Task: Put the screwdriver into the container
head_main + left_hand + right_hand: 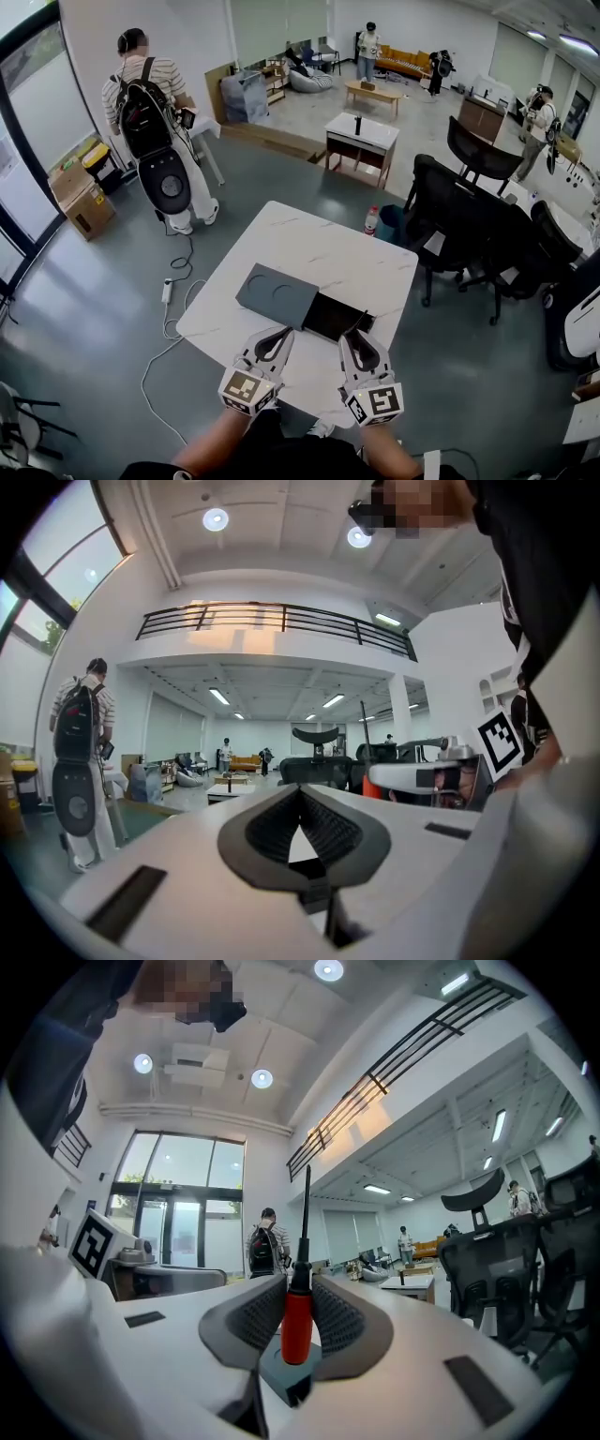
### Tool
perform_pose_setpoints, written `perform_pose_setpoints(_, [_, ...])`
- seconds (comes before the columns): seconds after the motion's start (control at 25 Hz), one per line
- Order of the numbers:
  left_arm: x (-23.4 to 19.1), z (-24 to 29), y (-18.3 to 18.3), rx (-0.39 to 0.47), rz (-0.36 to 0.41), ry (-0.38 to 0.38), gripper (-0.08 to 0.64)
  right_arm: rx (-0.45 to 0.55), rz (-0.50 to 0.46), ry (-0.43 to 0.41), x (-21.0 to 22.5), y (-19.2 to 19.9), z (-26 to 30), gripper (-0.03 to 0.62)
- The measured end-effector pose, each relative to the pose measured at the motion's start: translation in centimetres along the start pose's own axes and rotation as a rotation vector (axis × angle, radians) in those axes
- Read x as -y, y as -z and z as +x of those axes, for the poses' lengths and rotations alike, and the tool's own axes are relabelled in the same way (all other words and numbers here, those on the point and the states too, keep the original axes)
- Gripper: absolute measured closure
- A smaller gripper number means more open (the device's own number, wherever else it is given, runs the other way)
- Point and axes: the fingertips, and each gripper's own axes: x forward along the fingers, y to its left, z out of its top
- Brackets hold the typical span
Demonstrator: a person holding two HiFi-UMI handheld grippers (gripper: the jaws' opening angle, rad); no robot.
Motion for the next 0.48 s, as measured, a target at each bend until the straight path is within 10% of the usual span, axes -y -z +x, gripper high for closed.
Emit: perform_pose_setpoints(0.48, [-4.0, 4.5, 0.5, -0.011, -0.037, 0.097, 0.554, -0.033, -0.048, 0.158, 4.3, 0.8, 3.6, 0.491])
